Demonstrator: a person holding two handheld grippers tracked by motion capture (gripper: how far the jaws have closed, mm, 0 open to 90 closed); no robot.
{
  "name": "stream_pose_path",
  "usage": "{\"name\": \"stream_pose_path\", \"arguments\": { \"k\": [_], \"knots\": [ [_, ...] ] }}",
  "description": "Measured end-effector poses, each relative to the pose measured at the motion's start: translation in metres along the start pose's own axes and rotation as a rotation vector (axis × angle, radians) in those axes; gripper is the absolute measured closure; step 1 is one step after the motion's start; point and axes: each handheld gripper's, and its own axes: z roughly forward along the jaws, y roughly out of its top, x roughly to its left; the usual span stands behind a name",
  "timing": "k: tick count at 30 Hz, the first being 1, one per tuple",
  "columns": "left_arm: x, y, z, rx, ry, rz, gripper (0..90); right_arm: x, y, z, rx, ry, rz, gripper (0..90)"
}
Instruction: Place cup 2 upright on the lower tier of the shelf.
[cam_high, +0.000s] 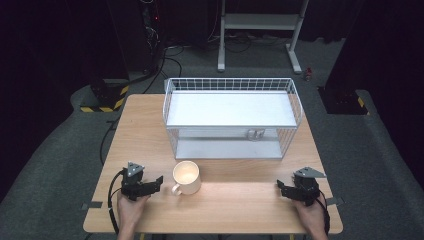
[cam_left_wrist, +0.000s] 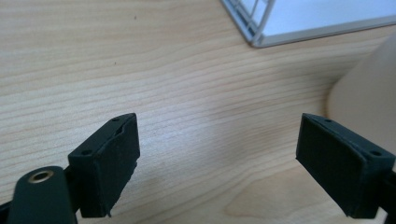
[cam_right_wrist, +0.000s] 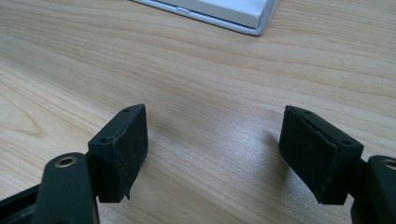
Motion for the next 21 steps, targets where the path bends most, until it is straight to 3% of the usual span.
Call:
{"name": "stream_pose_path", "arguments": {
  "k": [5, 12, 17, 21],
  "knots": [
    [0.0, -0.004, -0.013, -0.044, -0.021, -0.005, 12.4, 0.0, 0.0, 0.0, 0.001, -0.002, 0.004, 23.9],
    [-0.003, -0.013, -0.024, -0.052, -0.065, -0.014, 8.5, 0.0, 0.0, 0.0, 0.001, -0.002, 0.003, 23.9],
    [-0.007, -0.016, -0.035, -0.069, -0.054, 0.007, 8.2, 0.0, 0.0, 0.0, 0.001, -0.002, 0.004, 23.9],
    [-0.014, -0.022, -0.042, -0.076, -0.02, 0.035, 7.9, 0.0, 0.0, 0.0, 0.001, -0.002, 0.004, 23.8]
  ]
}}
